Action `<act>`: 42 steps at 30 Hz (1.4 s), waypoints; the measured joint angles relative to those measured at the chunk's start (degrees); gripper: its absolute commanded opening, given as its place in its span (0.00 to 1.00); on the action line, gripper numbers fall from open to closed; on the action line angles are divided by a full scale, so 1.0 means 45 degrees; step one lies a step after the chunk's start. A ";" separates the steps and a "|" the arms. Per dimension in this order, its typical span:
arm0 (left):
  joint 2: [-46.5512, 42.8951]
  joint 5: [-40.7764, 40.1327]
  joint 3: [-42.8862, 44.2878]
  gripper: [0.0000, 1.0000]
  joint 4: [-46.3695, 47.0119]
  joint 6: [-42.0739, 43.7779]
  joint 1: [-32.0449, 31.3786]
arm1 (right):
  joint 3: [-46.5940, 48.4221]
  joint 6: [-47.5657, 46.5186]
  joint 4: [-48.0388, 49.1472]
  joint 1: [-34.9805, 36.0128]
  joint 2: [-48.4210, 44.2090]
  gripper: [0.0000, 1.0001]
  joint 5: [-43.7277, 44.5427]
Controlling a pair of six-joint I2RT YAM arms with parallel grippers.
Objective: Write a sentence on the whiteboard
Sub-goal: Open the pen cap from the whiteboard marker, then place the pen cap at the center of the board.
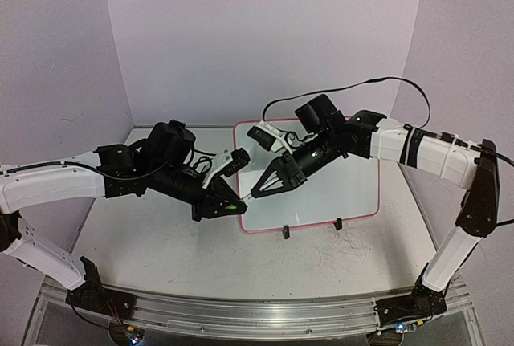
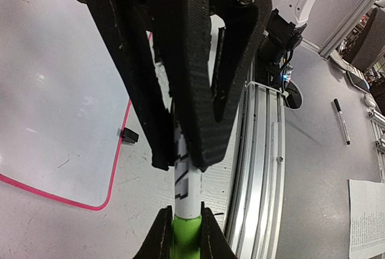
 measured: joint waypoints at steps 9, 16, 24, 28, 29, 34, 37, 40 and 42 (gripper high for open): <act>-0.0041 -0.0312 -0.0728 0.00 0.0866 0.0184 -0.0150 | -0.0946 -0.0289 0.0559 0.0032 -0.0447 0.00 0.0415; -0.1718 -0.1018 -0.1971 0.00 0.0239 0.0568 -0.0108 | -0.2806 -0.0456 0.0358 -0.2513 -0.3254 0.00 0.0948; -0.3288 -0.2428 -0.2507 0.00 0.0233 -0.0415 -0.0115 | -0.3814 -0.0155 0.0383 -0.3141 -0.6825 0.00 0.3338; -0.3369 -0.4707 -0.2966 0.00 0.0264 -0.2422 -0.0110 | -0.4367 0.0491 0.0639 -0.3105 -0.8216 0.00 0.5882; -0.3356 -0.5371 -0.3145 0.00 0.0308 -0.3022 -0.0107 | -0.4513 0.0690 0.0748 -0.3105 -0.8555 0.00 0.6661; -0.2723 -0.8531 -0.3904 0.00 0.0312 -0.6221 -0.0095 | -0.5624 0.2032 0.1936 -0.3108 -1.0480 0.00 0.9602; -0.2062 -0.9970 -0.4143 0.00 0.0338 -0.7705 -0.0074 | -0.6897 0.2871 0.3445 -0.3116 -1.2097 0.00 1.0552; -0.1118 -1.1163 -0.4289 0.00 0.0592 -0.8742 -0.0015 | -0.7993 0.3387 0.4520 -0.3114 -1.3452 0.00 1.1111; -0.0394 -1.1671 -0.4308 0.00 0.0832 -0.9106 0.0029 | -0.8252 0.3554 0.5002 -0.3114 -1.3840 0.00 1.1447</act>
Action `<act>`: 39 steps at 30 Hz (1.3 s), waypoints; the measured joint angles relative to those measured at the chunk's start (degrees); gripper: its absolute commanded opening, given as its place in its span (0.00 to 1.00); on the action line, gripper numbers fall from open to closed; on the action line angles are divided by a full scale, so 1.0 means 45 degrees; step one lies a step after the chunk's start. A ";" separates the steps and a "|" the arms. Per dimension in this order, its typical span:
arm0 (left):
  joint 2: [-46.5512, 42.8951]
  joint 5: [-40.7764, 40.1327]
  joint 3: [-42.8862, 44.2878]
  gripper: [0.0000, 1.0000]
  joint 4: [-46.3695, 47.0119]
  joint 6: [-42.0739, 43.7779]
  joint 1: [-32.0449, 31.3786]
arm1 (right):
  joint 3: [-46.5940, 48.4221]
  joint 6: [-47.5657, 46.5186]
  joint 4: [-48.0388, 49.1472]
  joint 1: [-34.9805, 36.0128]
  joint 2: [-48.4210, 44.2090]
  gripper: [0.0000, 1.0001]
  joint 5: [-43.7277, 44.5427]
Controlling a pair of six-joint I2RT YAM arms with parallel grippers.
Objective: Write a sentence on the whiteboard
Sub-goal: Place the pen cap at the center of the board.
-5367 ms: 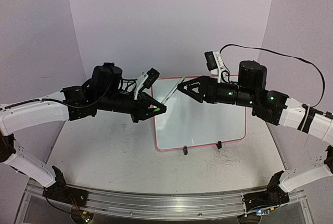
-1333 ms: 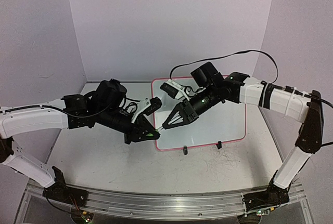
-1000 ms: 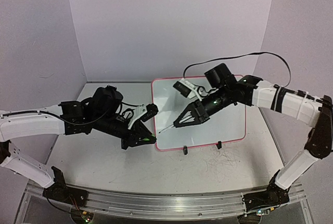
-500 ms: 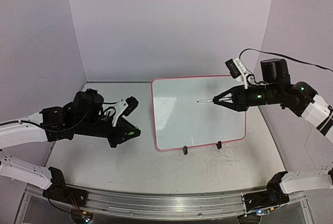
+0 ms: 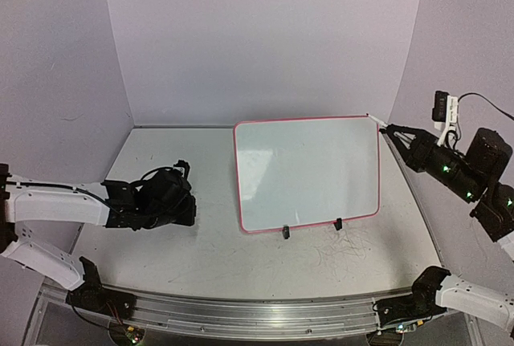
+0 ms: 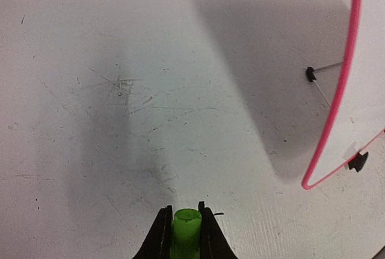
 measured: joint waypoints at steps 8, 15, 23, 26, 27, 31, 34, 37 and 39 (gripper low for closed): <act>0.3075 -0.1300 0.0020 0.00 0.1075 -0.0339 0.0118 | -0.0061 0.0288 0.0968 0.0000 0.0806 0.00 0.1062; 0.4698 -0.2444 0.0244 0.00 0.1409 -0.0324 0.0175 | -0.0061 0.0540 0.1122 0.0000 0.1310 0.00 0.2263; 0.5109 -0.3122 0.0423 0.02 0.1630 -0.0877 0.0286 | -0.0061 0.1043 0.1223 0.0000 0.1413 0.00 0.2863; 0.5262 -0.3031 0.0423 0.02 0.1717 -0.1126 0.0379 | -0.0061 0.1303 0.1247 0.0000 0.1480 0.00 0.2941; 0.5381 -0.2942 0.0426 0.02 0.1751 -0.1141 0.0422 | -0.0061 0.1418 0.1255 0.0000 0.1531 0.00 0.2942; 0.5918 -0.2541 0.0418 0.02 0.1819 -0.1188 0.0568 | -0.0061 0.1665 0.1263 0.0000 0.1721 0.00 0.2937; 0.6000 -0.2467 0.0417 0.03 0.1987 -0.1289 0.0620 | -0.0060 0.1654 0.1263 0.0000 0.1912 0.00 0.2931; 0.6069 -0.2501 0.0418 0.05 0.2140 -0.1511 0.0652 | -0.0037 0.1559 0.1260 0.0000 0.2212 0.00 0.2891; 0.6107 -0.2513 0.0414 0.07 0.2226 -0.1622 0.0684 | 0.0035 0.1444 0.1242 0.0000 0.2534 0.00 0.2807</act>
